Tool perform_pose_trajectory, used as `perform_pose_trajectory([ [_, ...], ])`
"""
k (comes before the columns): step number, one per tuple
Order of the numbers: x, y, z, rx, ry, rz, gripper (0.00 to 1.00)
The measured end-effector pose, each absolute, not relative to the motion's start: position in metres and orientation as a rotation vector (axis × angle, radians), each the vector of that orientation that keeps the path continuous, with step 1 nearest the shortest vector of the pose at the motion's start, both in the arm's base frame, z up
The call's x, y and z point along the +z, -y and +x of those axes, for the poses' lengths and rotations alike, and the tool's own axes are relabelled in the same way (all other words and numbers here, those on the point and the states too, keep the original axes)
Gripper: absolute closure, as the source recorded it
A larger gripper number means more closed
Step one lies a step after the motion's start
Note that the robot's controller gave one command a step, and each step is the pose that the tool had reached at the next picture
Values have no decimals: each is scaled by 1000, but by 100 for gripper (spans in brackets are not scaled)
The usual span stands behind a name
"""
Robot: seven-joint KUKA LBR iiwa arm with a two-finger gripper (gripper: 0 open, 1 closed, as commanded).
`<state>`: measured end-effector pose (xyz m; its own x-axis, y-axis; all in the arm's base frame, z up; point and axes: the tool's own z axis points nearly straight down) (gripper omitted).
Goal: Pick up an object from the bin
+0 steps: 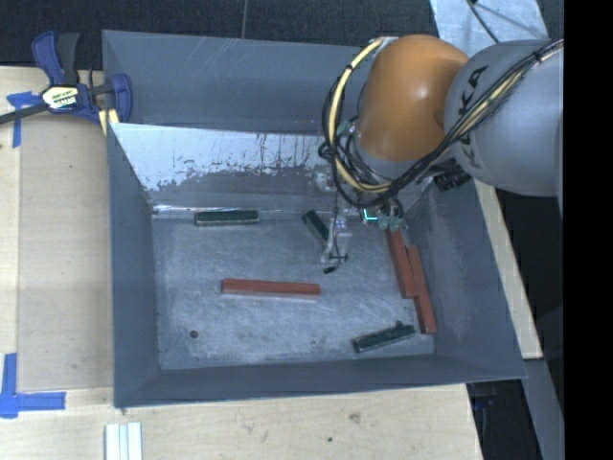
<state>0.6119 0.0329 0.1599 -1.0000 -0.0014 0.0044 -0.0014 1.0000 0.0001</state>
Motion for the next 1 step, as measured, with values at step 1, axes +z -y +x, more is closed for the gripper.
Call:
perform_pose_trajectory([
  [1, 76, 26, 613, 1, 3130, -291, 0],
])
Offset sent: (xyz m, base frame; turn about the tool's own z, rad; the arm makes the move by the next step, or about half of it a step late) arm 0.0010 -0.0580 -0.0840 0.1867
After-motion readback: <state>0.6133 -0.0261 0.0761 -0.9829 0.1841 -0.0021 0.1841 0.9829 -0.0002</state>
